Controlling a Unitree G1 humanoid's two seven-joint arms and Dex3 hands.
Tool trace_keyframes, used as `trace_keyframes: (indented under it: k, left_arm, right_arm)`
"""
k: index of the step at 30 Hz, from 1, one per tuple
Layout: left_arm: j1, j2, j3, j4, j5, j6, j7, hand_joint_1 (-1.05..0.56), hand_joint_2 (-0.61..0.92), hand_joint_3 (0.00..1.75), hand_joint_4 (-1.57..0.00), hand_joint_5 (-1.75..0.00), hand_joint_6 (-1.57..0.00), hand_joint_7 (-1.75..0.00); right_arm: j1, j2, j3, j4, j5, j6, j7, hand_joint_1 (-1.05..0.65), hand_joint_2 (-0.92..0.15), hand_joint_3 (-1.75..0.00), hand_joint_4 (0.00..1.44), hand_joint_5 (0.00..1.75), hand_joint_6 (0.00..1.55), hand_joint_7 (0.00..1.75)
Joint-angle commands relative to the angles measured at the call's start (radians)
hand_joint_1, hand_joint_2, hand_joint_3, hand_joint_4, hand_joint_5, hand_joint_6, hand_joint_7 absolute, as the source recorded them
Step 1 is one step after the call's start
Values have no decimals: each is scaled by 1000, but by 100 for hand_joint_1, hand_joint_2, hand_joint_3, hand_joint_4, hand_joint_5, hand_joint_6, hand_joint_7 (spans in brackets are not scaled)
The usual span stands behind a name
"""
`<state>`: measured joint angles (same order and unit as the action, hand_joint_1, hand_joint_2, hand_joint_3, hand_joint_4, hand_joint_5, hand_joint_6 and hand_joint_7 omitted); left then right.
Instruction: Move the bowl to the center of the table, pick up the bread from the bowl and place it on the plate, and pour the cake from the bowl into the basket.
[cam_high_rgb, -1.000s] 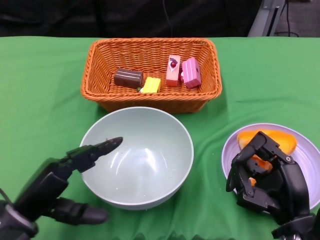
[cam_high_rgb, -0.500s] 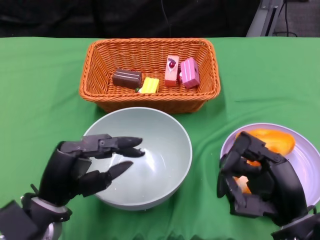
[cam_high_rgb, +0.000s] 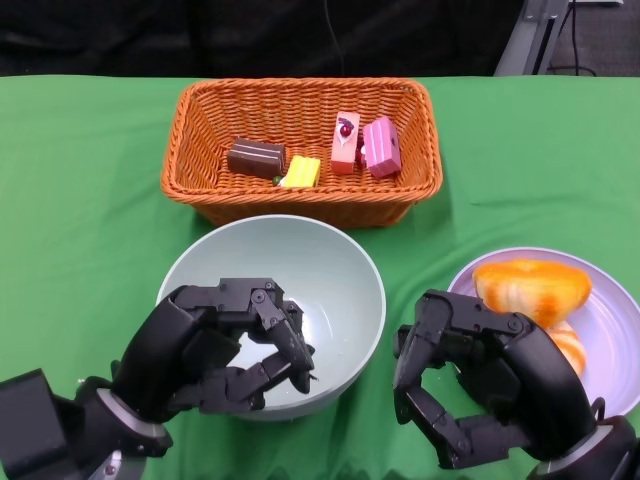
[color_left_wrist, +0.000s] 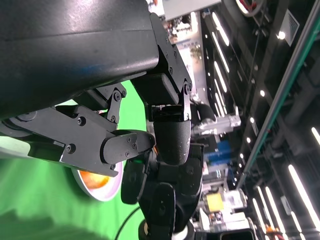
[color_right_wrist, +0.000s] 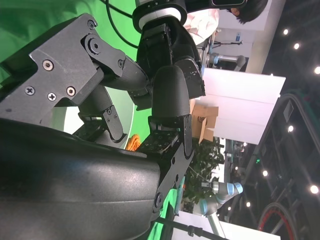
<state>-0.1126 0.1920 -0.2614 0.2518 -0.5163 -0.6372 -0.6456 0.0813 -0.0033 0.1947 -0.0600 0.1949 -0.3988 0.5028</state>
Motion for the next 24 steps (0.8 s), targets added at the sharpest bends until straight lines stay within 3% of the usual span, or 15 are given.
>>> trace_keyframes:
  k: [1, 5, 8, 10, 14, 24]
  left_arm:
    - [36, 1, 26, -46, 22, 43, -35, -13, 75, 54, -81, -154, -86, -108]
    - [38, -8, 50, -47, 23, 60, -95, -10, 77, 55, -81, -152, -86, -107]
    - [39, -12, 63, -46, 22, 77, -136, -8, 73, 65, -81, -150, -84, -110]
    - [43, -17, 70, -49, 24, 91, -151, -6, 63, 84, -83, -149, -85, -113]
    - [49, -26, 84, -51, 41, 99, -166, -6, 53, 103, -83, -150, -85, -116]
    - [42, -59, 131, -32, 71, 90, -173, -5, 54, 101, -79, -156, -82, -119]
  right_arm:
    - [18, -22, 21, -46, -1, 27, -1, -19, -44, -112, 79, 166, 74, 133]
    - [21, -26, 32, -51, -4, 29, -7, -21, -43, -114, 77, 170, 73, 135]
    - [18, -24, 34, -44, 9, 32, -3, -20, -43, -116, 77, 172, 72, 137]
    - [16, -23, 33, -36, 19, 36, 0, -23, -44, -114, 76, 174, 71, 137]
    - [18, -23, 30, -32, 4, 24, -11, -24, -45, -112, 75, 175, 71, 138]
    - [12, -26, 21, -34, 14, 37, -20, -23, -47, -110, 75, 174, 69, 140]
